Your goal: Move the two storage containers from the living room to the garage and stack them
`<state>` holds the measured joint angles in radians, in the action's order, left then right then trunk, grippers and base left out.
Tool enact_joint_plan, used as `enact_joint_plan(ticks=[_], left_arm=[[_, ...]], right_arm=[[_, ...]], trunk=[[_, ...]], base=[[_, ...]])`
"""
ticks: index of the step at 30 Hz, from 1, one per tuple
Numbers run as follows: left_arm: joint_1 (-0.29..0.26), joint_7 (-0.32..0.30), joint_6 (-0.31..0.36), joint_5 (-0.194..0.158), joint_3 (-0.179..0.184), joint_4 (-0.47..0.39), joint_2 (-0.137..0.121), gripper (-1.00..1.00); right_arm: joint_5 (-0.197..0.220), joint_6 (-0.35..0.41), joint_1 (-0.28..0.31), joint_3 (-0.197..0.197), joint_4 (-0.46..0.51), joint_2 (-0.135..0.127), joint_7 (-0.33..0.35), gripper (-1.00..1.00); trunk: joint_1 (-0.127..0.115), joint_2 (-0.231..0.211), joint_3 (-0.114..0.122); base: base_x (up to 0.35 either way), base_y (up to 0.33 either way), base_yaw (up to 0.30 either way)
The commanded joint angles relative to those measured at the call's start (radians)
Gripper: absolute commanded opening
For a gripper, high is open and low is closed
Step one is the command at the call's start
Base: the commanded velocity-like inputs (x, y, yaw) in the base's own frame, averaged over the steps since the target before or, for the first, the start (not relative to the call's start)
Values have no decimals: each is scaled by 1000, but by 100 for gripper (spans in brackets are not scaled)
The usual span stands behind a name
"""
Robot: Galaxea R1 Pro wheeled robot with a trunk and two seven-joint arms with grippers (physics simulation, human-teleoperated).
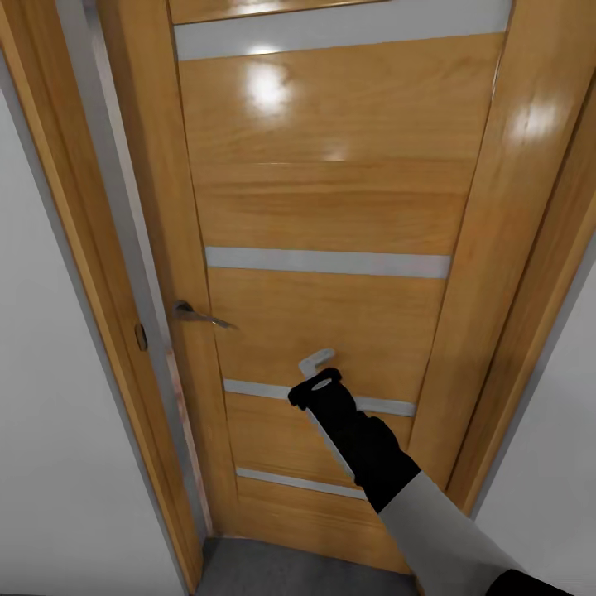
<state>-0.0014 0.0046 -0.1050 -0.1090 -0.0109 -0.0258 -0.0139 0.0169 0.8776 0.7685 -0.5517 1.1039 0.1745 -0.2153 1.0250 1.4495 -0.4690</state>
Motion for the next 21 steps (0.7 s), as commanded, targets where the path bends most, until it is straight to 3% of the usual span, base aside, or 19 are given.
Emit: enact_joint_plan(ticks=[1, 6, 21], left_arm=[[0, 0, -2, -8, 0, 0, 0, 100], [0, 0, -2, -8, 0, 0, 0, 100], [0, 0, -2, -8, -1, 0, -1, 100]], right_arm=[[-9, -1, 9, -1, -11, 0, -6, 100], [-23, -22, 66, 2, -114, 0, -8, 100], [-23, -61, 178, 4, -290, 0, -34, 100]], trunk=[[0, 1, -1], [0, 1, -1], [0, 1, -1]], base=[[0, 0, 0], [0, 0, 0], [0, 0, 0]])
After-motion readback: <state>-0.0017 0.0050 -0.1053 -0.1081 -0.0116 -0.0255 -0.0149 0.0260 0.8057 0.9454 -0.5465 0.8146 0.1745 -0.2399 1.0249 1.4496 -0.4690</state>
